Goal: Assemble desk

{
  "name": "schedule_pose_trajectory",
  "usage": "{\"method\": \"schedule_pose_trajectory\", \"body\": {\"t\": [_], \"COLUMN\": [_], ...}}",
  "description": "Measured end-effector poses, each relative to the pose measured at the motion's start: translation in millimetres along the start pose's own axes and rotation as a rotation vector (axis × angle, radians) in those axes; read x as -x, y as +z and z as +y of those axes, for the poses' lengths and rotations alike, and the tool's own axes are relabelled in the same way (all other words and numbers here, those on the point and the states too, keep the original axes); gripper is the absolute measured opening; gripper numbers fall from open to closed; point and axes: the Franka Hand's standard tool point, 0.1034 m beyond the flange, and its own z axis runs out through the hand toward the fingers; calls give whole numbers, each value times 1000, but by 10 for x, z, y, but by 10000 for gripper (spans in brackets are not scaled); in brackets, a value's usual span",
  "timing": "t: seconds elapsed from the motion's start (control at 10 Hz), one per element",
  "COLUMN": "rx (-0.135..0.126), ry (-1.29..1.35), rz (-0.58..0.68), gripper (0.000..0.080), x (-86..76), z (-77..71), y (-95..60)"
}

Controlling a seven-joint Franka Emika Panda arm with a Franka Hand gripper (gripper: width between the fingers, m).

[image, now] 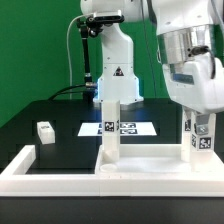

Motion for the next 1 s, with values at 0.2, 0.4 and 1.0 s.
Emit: {"method": "schedule_pose_trajectory", "body": {"t": [0.2,0.4,1.0], "rx": [1,2,-27], "ry": [22,6,-598], "rz": [0,1,38], "gripper": [303,393,648], "x": [9,4,255], "z": [2,7,14], "y": [3,13,-44]}}
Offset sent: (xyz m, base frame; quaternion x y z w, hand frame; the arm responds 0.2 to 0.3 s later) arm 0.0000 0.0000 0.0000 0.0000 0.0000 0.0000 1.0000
